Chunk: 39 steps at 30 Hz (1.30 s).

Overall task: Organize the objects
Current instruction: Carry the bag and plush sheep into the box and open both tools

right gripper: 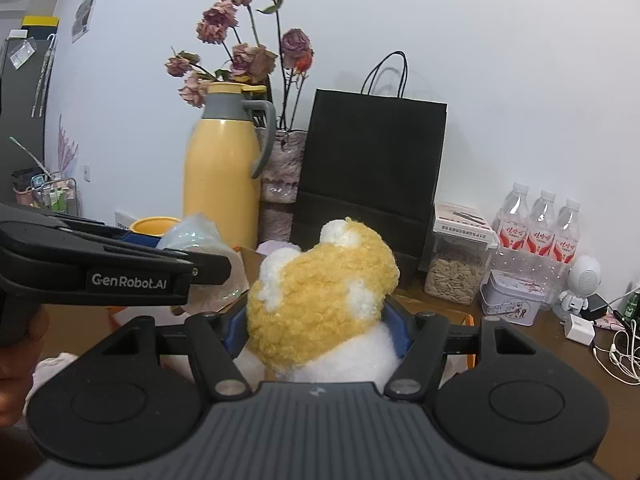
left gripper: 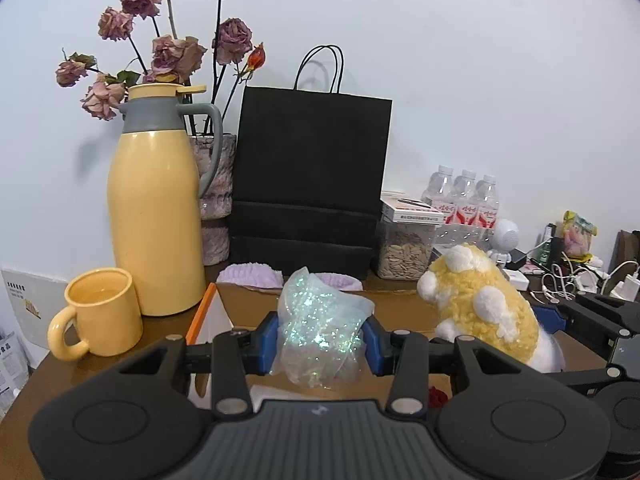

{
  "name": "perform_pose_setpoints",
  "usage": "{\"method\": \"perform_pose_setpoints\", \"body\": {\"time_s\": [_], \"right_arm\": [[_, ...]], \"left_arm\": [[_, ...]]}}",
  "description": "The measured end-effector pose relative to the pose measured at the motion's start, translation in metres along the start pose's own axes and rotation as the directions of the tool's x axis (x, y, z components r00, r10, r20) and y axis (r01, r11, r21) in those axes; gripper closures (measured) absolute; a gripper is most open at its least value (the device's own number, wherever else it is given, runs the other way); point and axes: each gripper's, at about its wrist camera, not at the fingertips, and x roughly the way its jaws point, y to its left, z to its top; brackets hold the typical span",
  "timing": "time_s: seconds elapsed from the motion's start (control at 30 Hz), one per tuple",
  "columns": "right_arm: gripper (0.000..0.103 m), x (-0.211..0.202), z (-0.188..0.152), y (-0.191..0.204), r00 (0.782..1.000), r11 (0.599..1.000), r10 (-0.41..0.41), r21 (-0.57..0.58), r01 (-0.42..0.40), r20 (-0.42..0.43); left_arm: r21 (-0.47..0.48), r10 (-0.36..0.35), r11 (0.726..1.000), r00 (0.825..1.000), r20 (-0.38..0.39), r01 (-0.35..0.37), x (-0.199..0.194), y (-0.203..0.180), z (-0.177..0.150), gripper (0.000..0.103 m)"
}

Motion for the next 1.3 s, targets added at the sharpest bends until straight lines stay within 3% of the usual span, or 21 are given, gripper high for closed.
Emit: {"method": "perform_pose_setpoints", "body": {"time_s": [0.13, 0.5, 0.9, 1.07, 1.1, 1.13, 1.17, 1.23, 1.3], "right_arm": [[0.036, 0.017, -0.004, -0.006, 0.999, 0.999, -0.038, 0.008, 0.038, 0.015], [0.036, 0.058, -0.012, -0.023, 0.999, 1.000, -0.019, 0.006, 0.019, -0.038], [0.035, 0.072, -0.021, -0.027, 0.996, 1.000, 0.002, 0.016, -0.001, -0.092], [0.032, 0.076, -0.024, -0.029, 0.992, 0.999, -0.002, 0.034, 0.006, -0.126], [0.024, 0.077, -0.024, -0.029, 0.991, 0.999, -0.003, 0.038, 0.008, -0.131], [0.006, 0.078, -0.024, -0.030, 0.991, 0.999, -0.005, 0.040, 0.010, -0.135], [0.000, 0.077, -0.024, -0.031, 0.991, 0.999, -0.005, 0.044, 0.011, -0.131], [0.000, 0.076, -0.023, -0.031, 0.992, 0.999, -0.001, 0.053, 0.007, -0.124], [0.000, 0.076, -0.023, -0.032, 0.992, 0.999, -0.006, 0.053, 0.013, -0.126]], "left_arm": [[-0.001, 0.009, 1.000, 1.000, -0.011, -0.009, 0.020, 0.001, 0.004, 0.062], [0.014, 0.032, 0.999, 0.996, -0.078, -0.031, 0.068, 0.005, 0.002, 0.062], [0.040, 0.052, 0.998, 0.995, -0.083, -0.049, 0.075, 0.006, -0.002, 0.061], [0.035, 0.065, 0.997, 0.993, -0.097, -0.062, 0.078, 0.007, -0.004, 0.056], [0.033, 0.063, 0.998, 0.993, -0.103, -0.060, 0.078, 0.008, -0.005, 0.053], [0.031, 0.063, 0.998, 0.992, -0.110, -0.060, 0.080, 0.008, -0.005, 0.041], [0.031, 0.065, 0.998, 0.992, -0.112, -0.062, 0.080, 0.008, -0.005, 0.019], [0.032, 0.070, 0.997, 0.992, -0.104, -0.068, 0.080, 0.007, -0.005, 0.000], [0.033, 0.077, 0.997, 0.992, -0.095, -0.074, 0.079, 0.006, -0.006, 0.000]]}}
